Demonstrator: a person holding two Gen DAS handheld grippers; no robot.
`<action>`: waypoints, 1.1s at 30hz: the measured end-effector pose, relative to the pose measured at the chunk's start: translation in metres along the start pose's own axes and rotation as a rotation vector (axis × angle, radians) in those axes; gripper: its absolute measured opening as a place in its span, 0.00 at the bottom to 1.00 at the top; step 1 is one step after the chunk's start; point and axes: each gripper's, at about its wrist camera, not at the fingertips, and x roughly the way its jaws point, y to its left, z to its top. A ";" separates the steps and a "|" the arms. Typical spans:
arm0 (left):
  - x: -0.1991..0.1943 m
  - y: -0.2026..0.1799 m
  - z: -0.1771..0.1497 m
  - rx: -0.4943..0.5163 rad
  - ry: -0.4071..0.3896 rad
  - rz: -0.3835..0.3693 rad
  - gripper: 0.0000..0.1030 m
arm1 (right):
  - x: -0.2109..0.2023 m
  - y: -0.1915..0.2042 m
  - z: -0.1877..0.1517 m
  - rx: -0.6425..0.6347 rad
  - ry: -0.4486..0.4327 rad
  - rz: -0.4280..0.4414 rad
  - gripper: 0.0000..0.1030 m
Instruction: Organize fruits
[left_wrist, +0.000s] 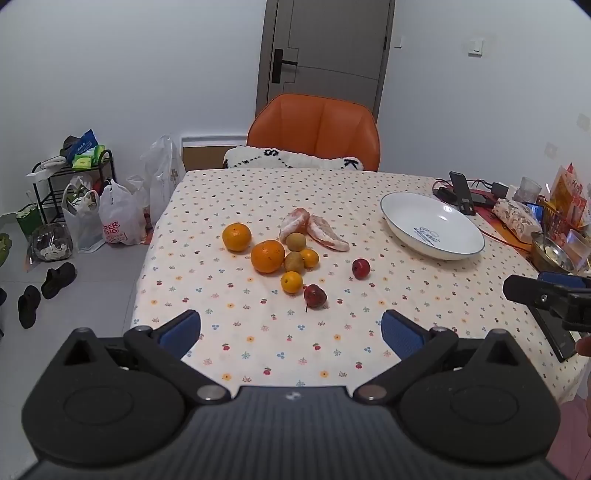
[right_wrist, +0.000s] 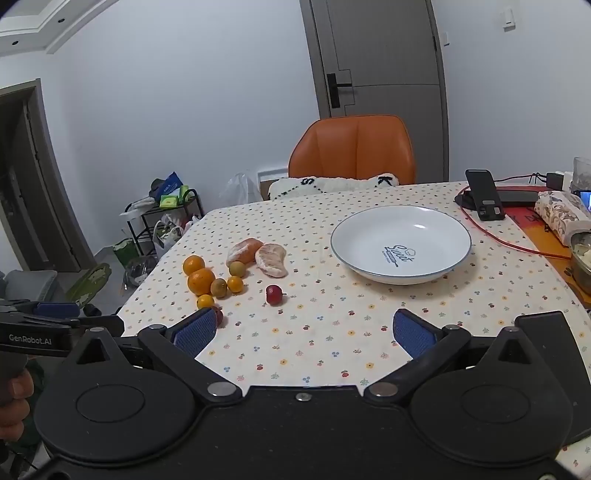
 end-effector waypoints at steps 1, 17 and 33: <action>0.000 0.000 0.000 -0.002 -0.001 0.000 1.00 | 0.000 0.000 0.000 0.001 -0.001 -0.002 1.00; -0.005 -0.003 0.004 0.000 -0.008 -0.002 1.00 | 0.002 -0.001 0.000 -0.005 0.016 -0.008 1.00; -0.010 0.003 0.006 -0.003 -0.018 -0.008 1.00 | 0.001 -0.001 0.001 -0.009 0.010 -0.005 1.00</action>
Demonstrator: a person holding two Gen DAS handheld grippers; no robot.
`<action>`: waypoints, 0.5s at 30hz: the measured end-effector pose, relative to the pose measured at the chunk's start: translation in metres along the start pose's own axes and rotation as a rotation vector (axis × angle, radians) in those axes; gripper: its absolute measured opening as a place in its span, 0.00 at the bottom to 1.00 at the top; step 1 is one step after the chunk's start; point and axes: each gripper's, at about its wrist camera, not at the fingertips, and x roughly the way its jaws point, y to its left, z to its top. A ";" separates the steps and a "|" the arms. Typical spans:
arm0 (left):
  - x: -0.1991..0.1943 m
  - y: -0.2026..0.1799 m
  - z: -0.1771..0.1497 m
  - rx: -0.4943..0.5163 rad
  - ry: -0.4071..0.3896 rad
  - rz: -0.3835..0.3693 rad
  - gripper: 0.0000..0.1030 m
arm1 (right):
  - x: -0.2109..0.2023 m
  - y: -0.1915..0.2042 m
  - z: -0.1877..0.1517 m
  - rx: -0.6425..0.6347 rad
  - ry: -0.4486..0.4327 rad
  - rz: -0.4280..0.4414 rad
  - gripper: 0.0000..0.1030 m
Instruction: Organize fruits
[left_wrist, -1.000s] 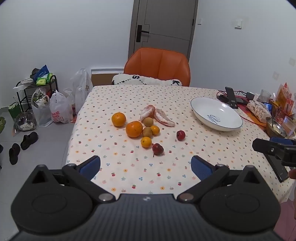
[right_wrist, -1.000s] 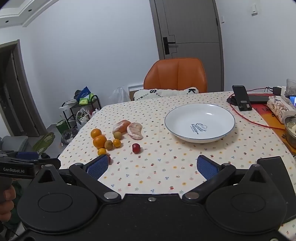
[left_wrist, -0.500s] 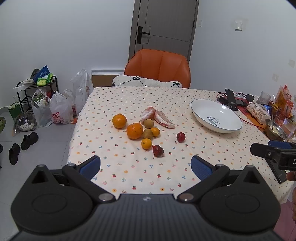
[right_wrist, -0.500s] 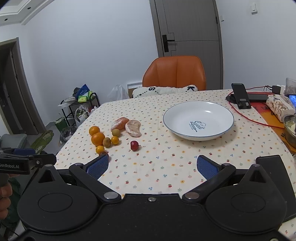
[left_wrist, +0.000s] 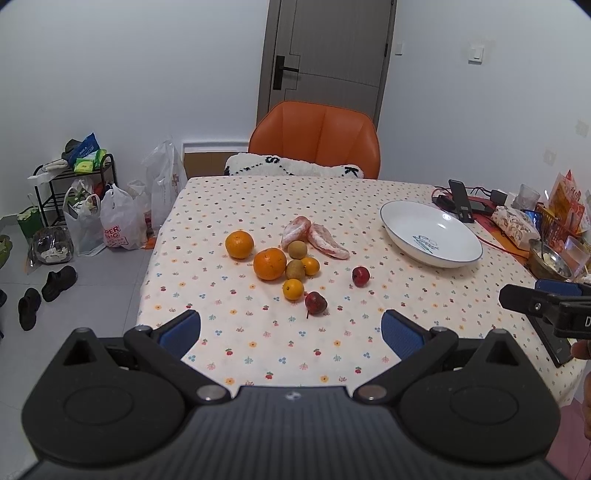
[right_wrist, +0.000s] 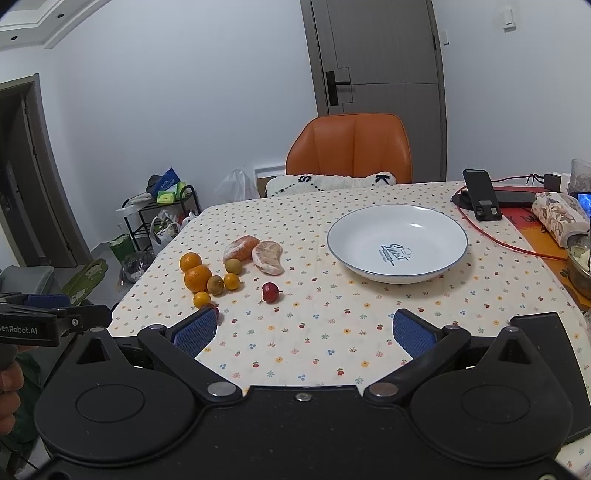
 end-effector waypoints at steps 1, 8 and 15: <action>0.000 0.000 0.000 -0.001 -0.001 0.000 1.00 | 0.000 0.000 0.000 -0.001 0.000 0.000 1.00; 0.000 0.001 -0.001 0.000 -0.003 0.006 1.00 | -0.002 0.002 0.002 -0.004 -0.003 0.000 1.00; 0.000 -0.001 -0.001 0.003 -0.010 0.006 1.00 | -0.002 0.002 0.003 -0.006 -0.006 0.001 1.00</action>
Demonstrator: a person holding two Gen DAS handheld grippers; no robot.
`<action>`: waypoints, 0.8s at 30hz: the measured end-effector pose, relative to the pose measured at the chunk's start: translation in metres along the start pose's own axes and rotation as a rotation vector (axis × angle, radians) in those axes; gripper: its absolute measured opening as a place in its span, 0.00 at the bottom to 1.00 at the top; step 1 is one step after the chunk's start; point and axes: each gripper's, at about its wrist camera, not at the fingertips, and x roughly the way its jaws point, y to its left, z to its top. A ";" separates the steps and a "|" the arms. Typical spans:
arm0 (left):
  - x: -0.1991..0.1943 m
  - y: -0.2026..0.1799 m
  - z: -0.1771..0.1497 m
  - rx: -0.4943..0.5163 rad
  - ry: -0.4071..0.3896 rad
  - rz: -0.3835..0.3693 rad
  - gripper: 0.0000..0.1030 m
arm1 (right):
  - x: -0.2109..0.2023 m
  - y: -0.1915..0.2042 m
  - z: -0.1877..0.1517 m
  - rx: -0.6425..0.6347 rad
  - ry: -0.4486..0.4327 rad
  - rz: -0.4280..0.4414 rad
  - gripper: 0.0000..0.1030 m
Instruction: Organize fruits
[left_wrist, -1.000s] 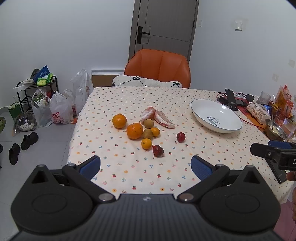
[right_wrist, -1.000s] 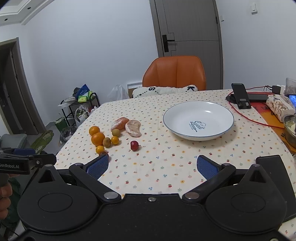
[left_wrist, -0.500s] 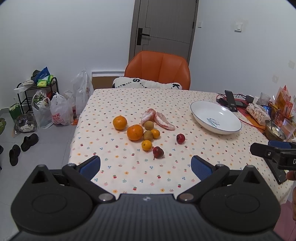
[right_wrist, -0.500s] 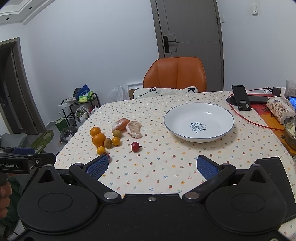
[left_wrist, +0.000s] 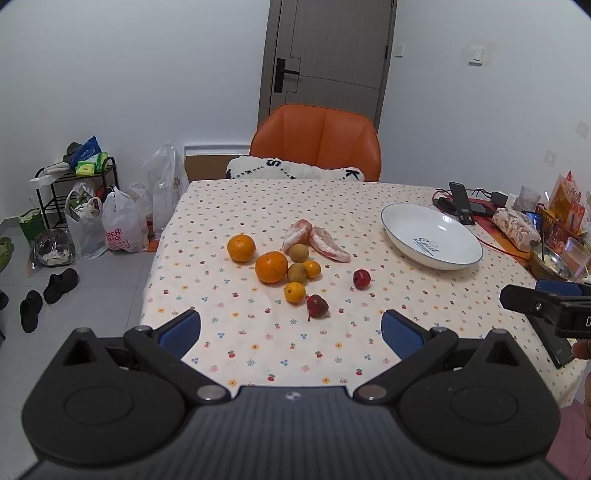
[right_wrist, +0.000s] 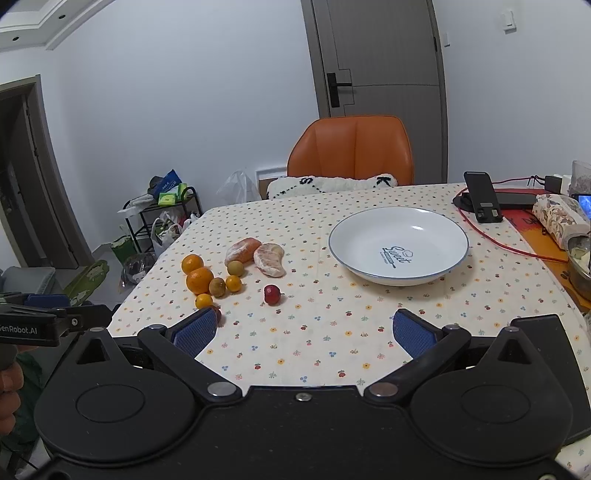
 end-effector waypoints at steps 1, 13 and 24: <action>0.000 0.000 0.000 0.000 0.001 -0.001 1.00 | 0.000 0.000 0.000 0.000 -0.001 -0.001 1.00; 0.000 -0.003 -0.001 0.002 0.000 -0.003 1.00 | -0.001 0.000 0.001 -0.001 -0.003 0.003 1.00; 0.001 -0.004 -0.002 0.006 0.004 -0.008 1.00 | 0.001 0.001 -0.001 -0.008 0.002 0.020 1.00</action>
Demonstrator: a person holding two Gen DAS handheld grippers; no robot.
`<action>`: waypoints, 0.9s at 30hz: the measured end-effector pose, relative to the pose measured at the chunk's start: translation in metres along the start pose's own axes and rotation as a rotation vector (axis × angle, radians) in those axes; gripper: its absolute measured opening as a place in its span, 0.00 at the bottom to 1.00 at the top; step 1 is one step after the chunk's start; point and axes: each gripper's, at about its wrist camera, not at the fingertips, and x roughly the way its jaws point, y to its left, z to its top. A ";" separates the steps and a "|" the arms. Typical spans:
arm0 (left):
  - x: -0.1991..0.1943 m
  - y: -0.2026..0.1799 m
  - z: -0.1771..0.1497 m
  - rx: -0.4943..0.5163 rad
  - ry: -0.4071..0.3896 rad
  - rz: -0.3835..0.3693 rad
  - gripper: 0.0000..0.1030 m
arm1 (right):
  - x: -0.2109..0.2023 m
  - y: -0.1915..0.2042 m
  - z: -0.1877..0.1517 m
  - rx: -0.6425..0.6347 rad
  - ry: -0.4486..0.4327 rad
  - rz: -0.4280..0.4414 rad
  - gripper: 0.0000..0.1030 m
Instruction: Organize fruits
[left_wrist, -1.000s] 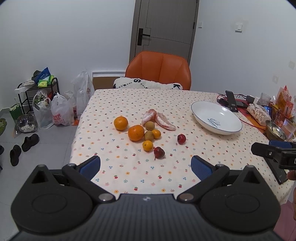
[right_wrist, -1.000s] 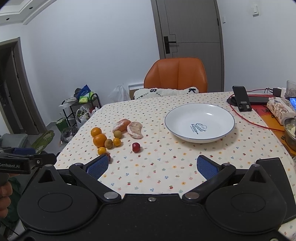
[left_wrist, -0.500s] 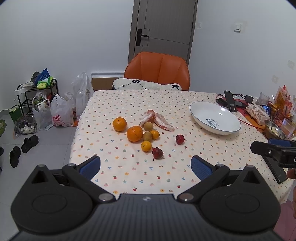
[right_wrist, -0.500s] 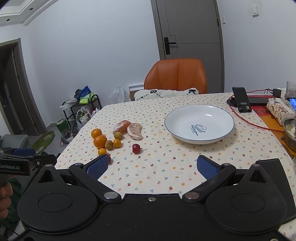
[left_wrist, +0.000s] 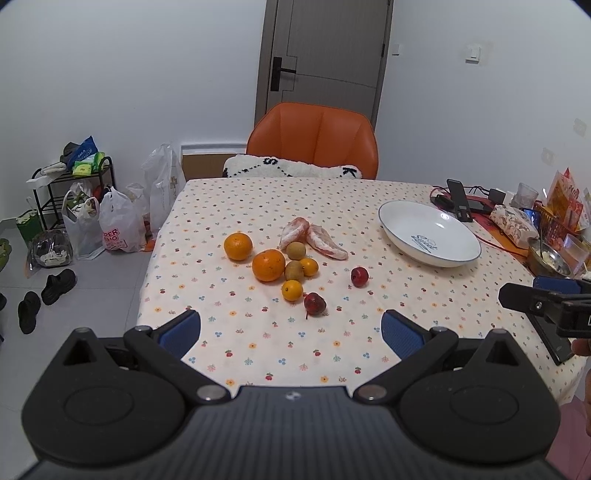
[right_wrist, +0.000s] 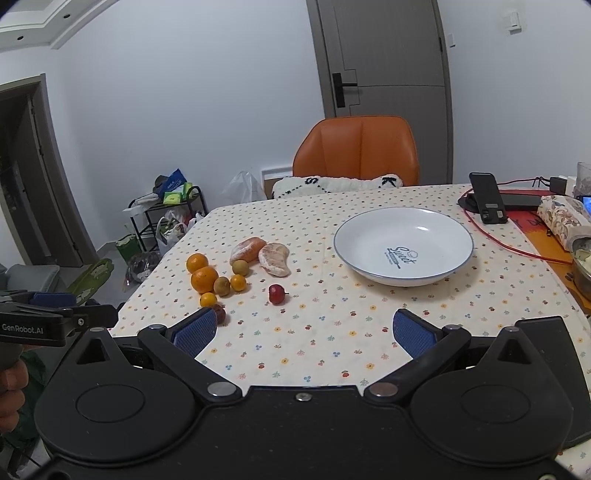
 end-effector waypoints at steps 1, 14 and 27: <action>0.001 0.000 0.000 0.000 0.000 -0.002 1.00 | 0.001 0.000 0.000 0.001 0.004 0.002 1.00; 0.030 0.003 -0.001 0.010 -0.013 -0.046 1.00 | 0.028 -0.005 -0.002 0.018 0.014 0.073 1.00; 0.066 0.007 0.002 -0.017 -0.012 -0.054 0.93 | 0.066 -0.011 -0.003 0.031 0.018 0.117 0.96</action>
